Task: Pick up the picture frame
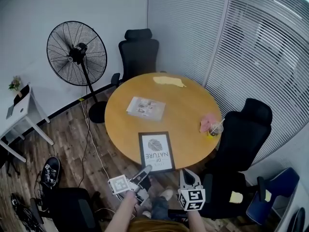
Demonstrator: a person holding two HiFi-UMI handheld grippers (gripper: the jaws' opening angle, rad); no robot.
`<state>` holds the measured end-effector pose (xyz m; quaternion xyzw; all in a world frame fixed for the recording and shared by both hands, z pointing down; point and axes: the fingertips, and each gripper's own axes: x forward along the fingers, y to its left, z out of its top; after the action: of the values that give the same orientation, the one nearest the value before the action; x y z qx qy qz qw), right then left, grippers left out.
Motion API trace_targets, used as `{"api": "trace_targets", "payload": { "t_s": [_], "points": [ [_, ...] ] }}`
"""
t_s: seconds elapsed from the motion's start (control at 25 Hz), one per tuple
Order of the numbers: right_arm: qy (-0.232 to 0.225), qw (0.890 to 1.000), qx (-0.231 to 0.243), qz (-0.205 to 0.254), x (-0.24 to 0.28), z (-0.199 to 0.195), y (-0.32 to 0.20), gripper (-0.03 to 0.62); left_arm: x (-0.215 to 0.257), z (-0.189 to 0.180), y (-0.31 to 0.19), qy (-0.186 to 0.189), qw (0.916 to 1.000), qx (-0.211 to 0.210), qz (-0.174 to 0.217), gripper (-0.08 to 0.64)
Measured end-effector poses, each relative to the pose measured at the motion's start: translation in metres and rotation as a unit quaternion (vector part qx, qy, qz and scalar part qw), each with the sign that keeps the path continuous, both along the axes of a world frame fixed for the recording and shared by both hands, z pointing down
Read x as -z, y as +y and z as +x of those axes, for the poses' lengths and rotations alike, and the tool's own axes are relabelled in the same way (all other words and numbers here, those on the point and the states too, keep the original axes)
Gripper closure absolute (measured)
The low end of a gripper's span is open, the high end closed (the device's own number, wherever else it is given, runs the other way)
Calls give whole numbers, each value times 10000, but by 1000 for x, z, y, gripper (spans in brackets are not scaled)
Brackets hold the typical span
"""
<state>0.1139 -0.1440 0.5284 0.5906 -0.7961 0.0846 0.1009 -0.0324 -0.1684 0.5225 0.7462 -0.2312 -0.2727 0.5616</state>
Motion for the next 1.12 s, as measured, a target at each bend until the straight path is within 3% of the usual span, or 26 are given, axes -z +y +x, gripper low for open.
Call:
{"api": "trace_targets", "payload": {
  "t_s": [0.08,0.52,1.12],
  "points": [
    [-2,10000,2,23,2,-2,3,580,12,5,3,459,9989,-41,22,496],
    [14,9999,-102,42,3,4,11,580,12,4,5,402,9992,-60,26,495],
    [57,10000,-29,-3,2,-2,8,580,12,5,1,615,9980,-104,-55,495]
  ]
}}
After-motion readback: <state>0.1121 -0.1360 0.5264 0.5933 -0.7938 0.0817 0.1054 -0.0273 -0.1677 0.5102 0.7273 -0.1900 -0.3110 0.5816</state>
